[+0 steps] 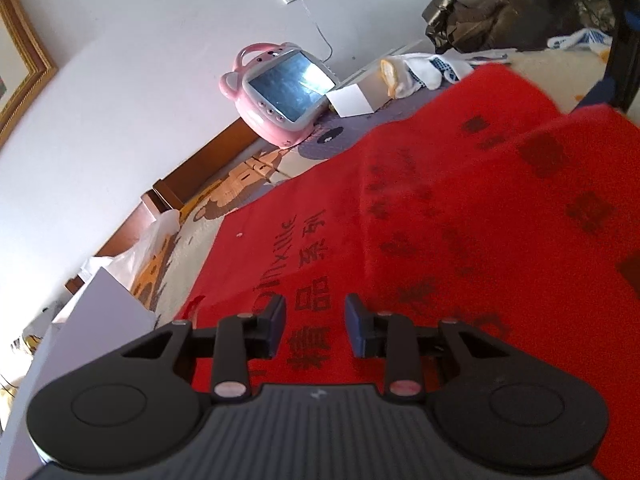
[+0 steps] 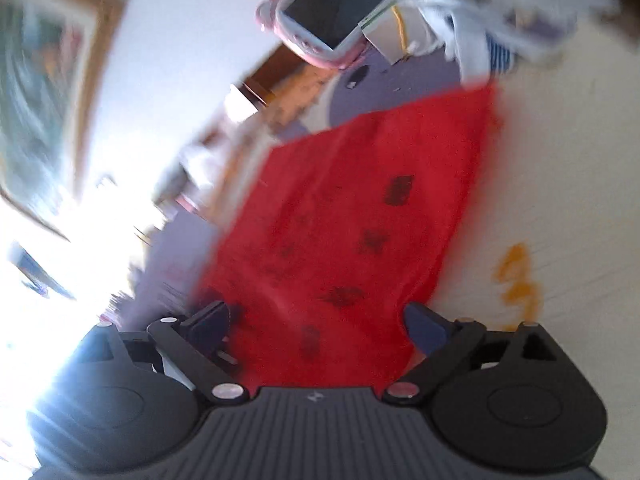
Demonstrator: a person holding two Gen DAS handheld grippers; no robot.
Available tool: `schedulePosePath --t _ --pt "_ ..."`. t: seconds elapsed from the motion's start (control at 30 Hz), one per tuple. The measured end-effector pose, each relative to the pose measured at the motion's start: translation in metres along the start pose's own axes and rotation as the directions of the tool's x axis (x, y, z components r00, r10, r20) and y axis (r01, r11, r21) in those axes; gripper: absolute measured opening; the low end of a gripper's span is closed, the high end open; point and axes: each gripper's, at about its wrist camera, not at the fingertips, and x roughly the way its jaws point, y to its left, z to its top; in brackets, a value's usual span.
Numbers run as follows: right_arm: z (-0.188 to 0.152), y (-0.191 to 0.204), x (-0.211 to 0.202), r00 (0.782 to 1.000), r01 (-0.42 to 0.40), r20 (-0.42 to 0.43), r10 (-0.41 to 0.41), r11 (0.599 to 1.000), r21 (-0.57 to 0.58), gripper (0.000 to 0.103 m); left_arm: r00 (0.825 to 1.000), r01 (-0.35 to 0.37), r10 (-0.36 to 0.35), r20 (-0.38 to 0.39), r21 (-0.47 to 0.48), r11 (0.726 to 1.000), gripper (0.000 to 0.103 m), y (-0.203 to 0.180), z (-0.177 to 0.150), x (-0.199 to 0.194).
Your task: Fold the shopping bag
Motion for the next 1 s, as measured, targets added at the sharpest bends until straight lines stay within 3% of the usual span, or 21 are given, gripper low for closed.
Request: schedulePosePath --t 0.13,0.27,0.3,0.37,0.43,0.53,0.63,0.67,0.83,0.93,1.0 --pt "0.002 -0.006 0.001 0.989 -0.143 0.033 0.142 0.989 0.029 0.097 1.000 0.003 -0.003 0.002 -0.003 1.000 0.030 0.001 0.000 0.000" --pt "-0.011 0.009 0.007 0.995 -0.024 -0.094 0.018 0.998 -0.066 0.087 1.000 0.008 -0.008 0.003 -0.011 1.000 0.030 0.003 -0.001 0.000" --pt "-0.012 0.009 0.007 0.994 -0.040 -0.105 0.034 0.998 -0.055 0.087 1.000 0.005 -0.005 0.004 -0.008 1.000 0.030 0.002 -0.001 0.001" --pt "-0.024 0.006 0.011 0.974 -0.170 -0.143 0.178 0.983 0.065 0.071 1.000 -0.003 0.003 0.006 0.004 1.000 0.030 0.000 0.000 0.000" --pt "-0.036 0.015 0.019 0.959 -0.223 -0.164 0.232 0.972 0.073 0.063 1.000 -0.011 0.011 0.007 0.013 1.000 0.030 -0.002 0.000 0.000" --pt "-0.038 0.029 0.027 0.979 -0.175 -0.108 0.174 0.984 -0.009 0.063 1.000 -0.010 0.010 0.008 0.011 1.000 0.031 -0.001 0.000 0.000" --pt "-0.030 0.022 0.043 0.995 -0.077 -0.057 0.078 0.997 0.018 0.068 1.000 -0.008 0.008 0.010 0.004 1.000 0.032 0.000 0.000 -0.001" --pt "-0.028 0.020 0.050 0.996 -0.057 -0.070 0.058 0.998 0.008 0.062 1.000 -0.005 0.005 0.010 0.001 1.000 0.032 0.001 0.000 -0.001" --pt "-0.027 0.021 0.054 0.996 -0.043 -0.078 0.040 0.998 -0.041 0.062 1.000 -0.009 0.009 0.012 0.000 1.000 0.033 0.001 0.000 -0.001" --pt "-0.035 0.026 0.051 0.997 -0.033 -0.077 0.024 0.991 -0.126 0.063 0.999 -0.031 0.031 0.013 -0.005 0.999 0.045 0.001 0.001 -0.001" --pt "-0.040 0.028 0.049 0.997 -0.028 -0.069 0.017 0.987 -0.161 0.071 0.999 -0.040 0.041 0.017 -0.035 0.999 0.061 0.006 0.000 -0.002"
